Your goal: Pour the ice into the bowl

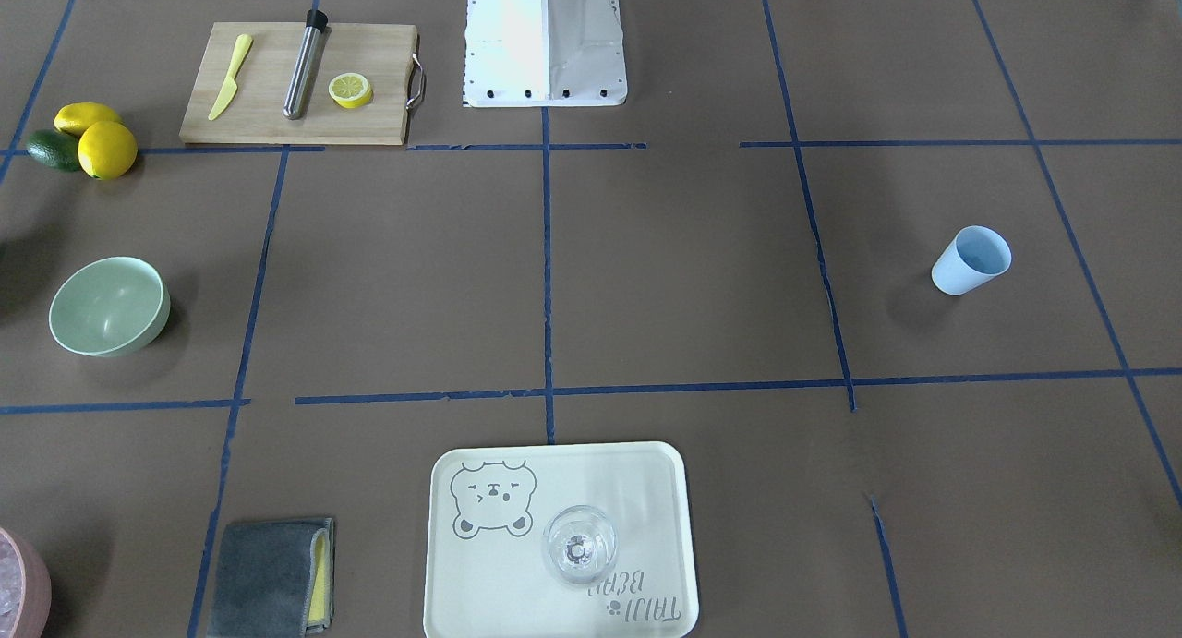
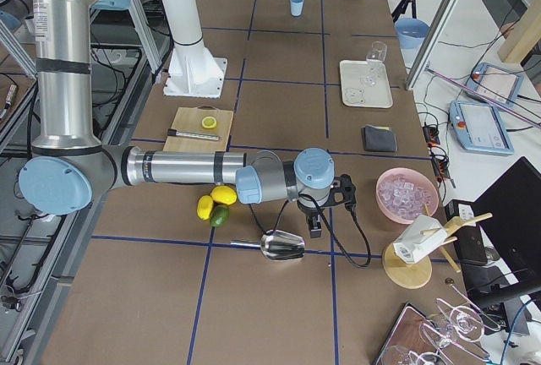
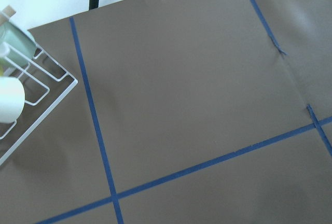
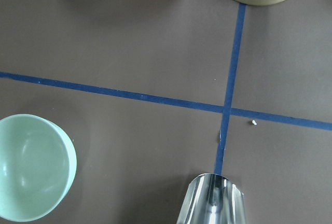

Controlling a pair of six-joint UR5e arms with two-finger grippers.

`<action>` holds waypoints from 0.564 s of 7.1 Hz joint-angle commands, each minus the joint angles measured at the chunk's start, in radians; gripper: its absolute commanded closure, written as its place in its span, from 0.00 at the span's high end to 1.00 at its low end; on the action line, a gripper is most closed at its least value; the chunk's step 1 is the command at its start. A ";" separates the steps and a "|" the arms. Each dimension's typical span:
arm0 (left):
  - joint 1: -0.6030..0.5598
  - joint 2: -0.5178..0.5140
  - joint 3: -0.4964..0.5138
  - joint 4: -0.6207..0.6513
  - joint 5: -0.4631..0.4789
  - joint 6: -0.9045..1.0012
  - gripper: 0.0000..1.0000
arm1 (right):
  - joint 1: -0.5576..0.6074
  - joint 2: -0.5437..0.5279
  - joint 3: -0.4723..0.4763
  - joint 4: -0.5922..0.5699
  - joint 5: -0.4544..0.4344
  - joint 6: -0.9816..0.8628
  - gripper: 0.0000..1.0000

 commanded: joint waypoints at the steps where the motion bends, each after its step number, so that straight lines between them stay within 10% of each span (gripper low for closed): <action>1: 0.124 0.097 -0.068 -0.165 0.158 -0.176 1.00 | -0.105 -0.004 -0.006 0.128 -0.002 0.214 1.00; 4: 0.198 0.270 -0.229 -0.253 0.248 -0.307 1.00 | -0.323 -0.024 -0.047 0.490 -0.140 0.654 1.00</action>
